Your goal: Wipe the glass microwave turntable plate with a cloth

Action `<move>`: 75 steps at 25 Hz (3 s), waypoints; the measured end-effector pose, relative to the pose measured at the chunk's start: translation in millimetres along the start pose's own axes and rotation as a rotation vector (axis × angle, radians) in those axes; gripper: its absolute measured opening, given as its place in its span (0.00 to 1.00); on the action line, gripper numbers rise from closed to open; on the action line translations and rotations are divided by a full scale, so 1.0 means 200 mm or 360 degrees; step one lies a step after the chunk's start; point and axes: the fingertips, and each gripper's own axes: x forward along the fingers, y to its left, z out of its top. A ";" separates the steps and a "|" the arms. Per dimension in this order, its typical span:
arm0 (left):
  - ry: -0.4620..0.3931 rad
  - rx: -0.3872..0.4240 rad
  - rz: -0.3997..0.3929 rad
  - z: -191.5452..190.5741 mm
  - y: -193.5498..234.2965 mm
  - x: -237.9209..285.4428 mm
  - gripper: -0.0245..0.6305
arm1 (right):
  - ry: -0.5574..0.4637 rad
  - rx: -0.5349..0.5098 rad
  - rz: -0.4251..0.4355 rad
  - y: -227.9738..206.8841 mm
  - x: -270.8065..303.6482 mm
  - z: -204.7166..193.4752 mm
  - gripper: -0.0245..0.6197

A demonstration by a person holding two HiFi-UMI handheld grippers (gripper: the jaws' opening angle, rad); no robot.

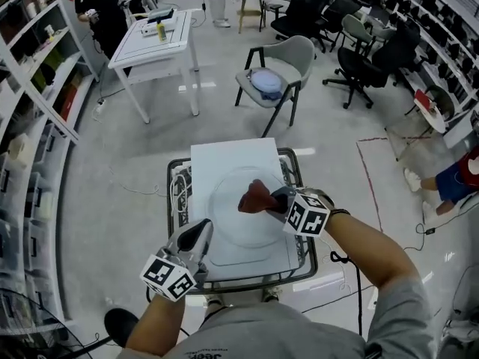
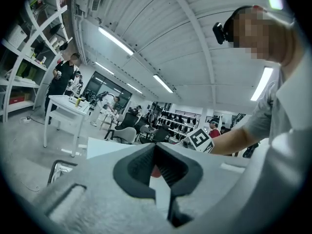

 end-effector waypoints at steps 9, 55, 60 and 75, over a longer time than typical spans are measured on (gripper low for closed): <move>0.0042 0.0012 -0.0078 -0.04 -0.17 0.17 0.04 | -0.0007 0.0168 -0.0109 -0.10 -0.19 -0.31 0.14; 0.0064 0.0000 -0.0190 -0.12 -0.36 0.21 0.04 | 0.0094 0.0073 -0.0072 0.21 -0.37 -0.45 0.14; 0.0032 -0.0004 -0.0174 -0.08 -0.36 0.15 0.04 | -0.0059 -0.0005 -0.0040 0.27 -0.37 -0.16 0.14; -0.0076 -0.0054 0.0073 -0.03 0.08 -0.47 0.04 | -0.0048 -0.0268 0.0241 0.57 0.15 0.48 0.14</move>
